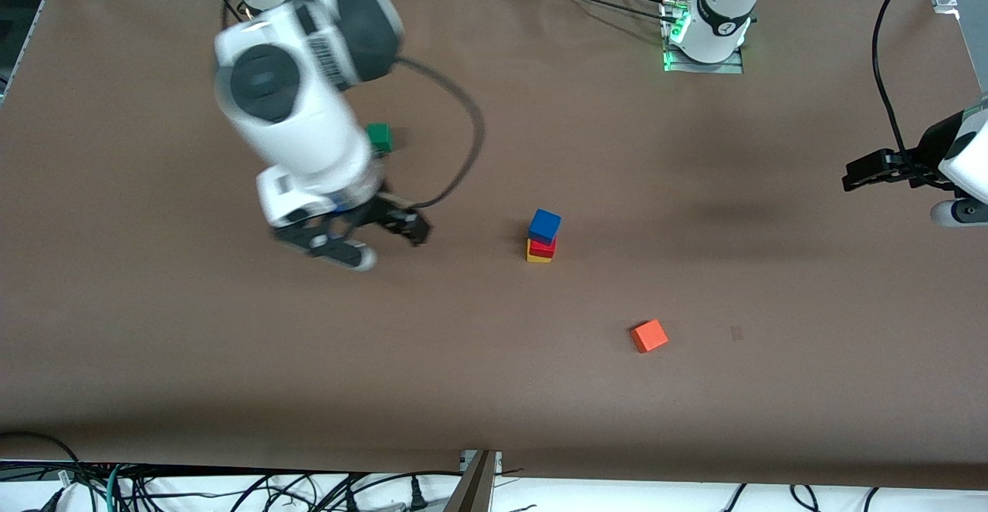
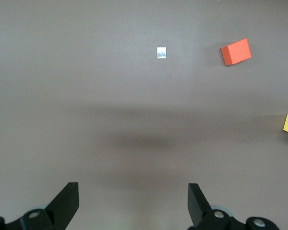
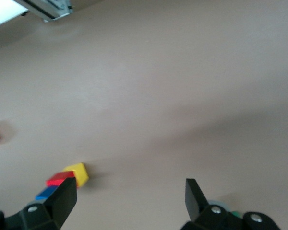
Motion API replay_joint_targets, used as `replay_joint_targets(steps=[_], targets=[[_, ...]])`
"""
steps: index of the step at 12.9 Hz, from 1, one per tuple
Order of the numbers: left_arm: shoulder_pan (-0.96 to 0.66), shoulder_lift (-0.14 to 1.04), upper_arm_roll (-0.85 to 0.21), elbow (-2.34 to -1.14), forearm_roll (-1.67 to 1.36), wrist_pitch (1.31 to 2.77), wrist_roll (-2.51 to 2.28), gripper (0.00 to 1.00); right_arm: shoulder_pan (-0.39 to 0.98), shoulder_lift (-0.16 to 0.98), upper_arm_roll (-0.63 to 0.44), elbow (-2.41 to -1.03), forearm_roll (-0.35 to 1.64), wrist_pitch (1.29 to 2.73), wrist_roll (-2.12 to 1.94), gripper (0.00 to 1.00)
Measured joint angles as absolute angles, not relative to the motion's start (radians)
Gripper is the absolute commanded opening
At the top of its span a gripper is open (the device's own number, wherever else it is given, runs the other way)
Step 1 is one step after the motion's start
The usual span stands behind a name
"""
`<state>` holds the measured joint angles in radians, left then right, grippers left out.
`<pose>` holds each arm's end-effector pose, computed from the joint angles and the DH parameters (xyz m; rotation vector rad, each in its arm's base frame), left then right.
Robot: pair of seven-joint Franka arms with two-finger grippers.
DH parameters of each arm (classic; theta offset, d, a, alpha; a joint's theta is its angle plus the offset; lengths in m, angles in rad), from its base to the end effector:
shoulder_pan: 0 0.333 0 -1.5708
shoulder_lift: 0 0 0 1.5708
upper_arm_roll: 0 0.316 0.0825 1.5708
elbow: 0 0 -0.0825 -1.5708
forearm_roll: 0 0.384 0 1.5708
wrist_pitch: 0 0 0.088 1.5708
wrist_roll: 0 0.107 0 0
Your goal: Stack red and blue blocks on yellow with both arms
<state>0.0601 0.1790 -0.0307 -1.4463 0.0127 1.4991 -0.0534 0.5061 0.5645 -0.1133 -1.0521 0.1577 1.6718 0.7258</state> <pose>0.5988 0.0207 0.5735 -3.1239 -0.1298 0.1973 0.6491 0.3114 0.5207 -2.9887 0.4902 0.0045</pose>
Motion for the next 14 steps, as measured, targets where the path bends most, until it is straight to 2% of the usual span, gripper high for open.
replay_joint_targets(steps=[2,4,9,11,14], targets=[[0.06,0.179,-0.031,-1.446,0.013,1.499,-0.053,1.0,0.405,0.491,-0.116,-1.147,0.208,1.662,0.558,1.0],[0.06,0.179,-0.03,-1.446,0.013,1.499,-0.053,1.0,0.334,0.371,-0.119,-1.302,0.211,1.666,0.423,1.0],[0.06,0.18,-0.03,-1.445,0.013,1.499,-0.053,1.0,0.211,0.05,-0.084,-1.648,0.089,1.673,0.22,1.0],[0.058,0.18,-0.031,-1.445,0.013,1.499,-0.054,1.0,0.194,-0.007,-0.039,-1.699,0.049,1.68,0.218,1.0],[0.057,0.18,-0.031,-1.445,0.013,1.499,-0.054,1.0,0.194,-0.009,-0.021,-1.707,0.042,1.692,0.218,1.0]])
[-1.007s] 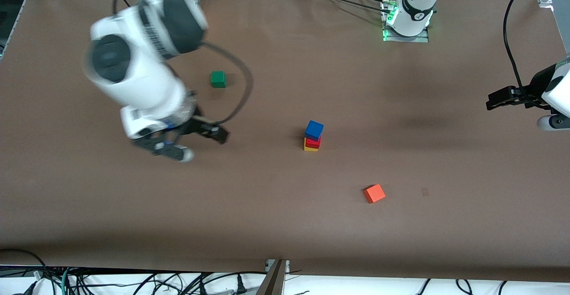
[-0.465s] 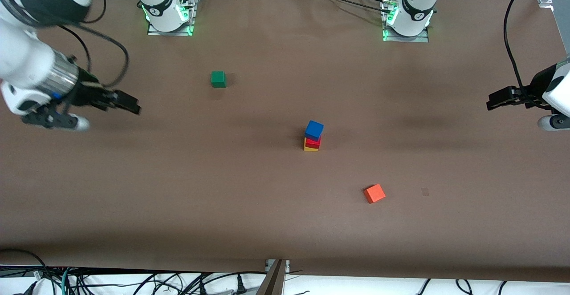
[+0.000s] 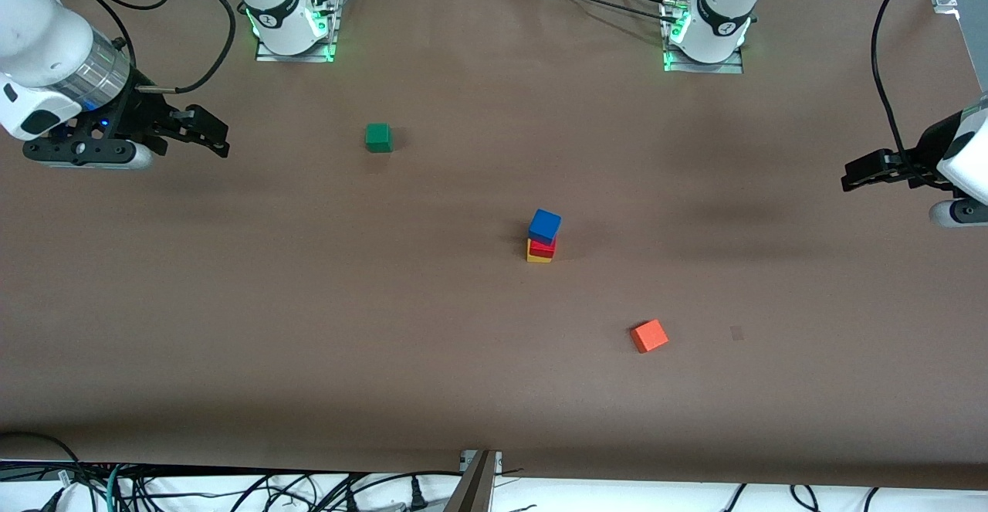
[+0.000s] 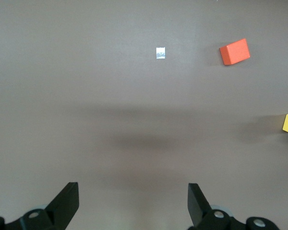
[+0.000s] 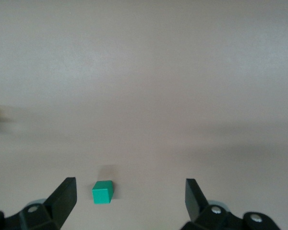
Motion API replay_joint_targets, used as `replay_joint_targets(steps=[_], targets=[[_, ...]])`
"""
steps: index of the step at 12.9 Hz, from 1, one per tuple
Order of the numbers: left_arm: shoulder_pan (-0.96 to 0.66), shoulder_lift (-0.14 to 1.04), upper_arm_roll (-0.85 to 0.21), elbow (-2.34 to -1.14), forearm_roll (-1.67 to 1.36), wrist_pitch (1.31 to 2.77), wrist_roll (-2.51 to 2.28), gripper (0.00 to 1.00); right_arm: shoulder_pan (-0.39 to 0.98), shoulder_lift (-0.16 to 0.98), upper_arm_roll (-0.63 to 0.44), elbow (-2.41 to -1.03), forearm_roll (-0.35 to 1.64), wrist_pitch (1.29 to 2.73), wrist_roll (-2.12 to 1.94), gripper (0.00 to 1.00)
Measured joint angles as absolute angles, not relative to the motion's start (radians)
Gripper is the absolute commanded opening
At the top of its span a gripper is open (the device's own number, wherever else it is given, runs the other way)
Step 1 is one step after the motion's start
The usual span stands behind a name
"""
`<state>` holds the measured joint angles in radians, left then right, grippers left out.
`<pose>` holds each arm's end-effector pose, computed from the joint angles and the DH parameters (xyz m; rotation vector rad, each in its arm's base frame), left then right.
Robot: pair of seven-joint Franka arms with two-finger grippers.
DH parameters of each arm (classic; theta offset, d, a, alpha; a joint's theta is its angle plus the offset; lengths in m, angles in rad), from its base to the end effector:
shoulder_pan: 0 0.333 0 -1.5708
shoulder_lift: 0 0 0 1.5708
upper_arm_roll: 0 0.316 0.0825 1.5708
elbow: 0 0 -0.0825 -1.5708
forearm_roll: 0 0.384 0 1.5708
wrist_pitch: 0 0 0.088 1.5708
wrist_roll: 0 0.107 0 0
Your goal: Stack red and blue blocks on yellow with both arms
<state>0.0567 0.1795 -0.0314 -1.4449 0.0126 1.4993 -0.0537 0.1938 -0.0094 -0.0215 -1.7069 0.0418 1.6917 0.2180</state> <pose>0.5991 0.0182 0.5739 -3.1243 -0.1239 0.1955 0.5493 0.0996 0.5756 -3.1007 0.0789 0.0214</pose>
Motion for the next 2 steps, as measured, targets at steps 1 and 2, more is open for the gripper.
replay_joint_targets(steps=[1,2], targets=[[0.056,0.18,-0.031,-1.445,0.013,1.499,-0.054,1.0,0.194,-0.008,-0.021,-1.707,0.042,1.697,0.218,1.0],[0.056,0.18,-0.031,-1.445,0.013,1.499,-0.054,1.0,0.194,-0.007,-0.021,-1.706,0.042,1.7,0.217,1.0]])
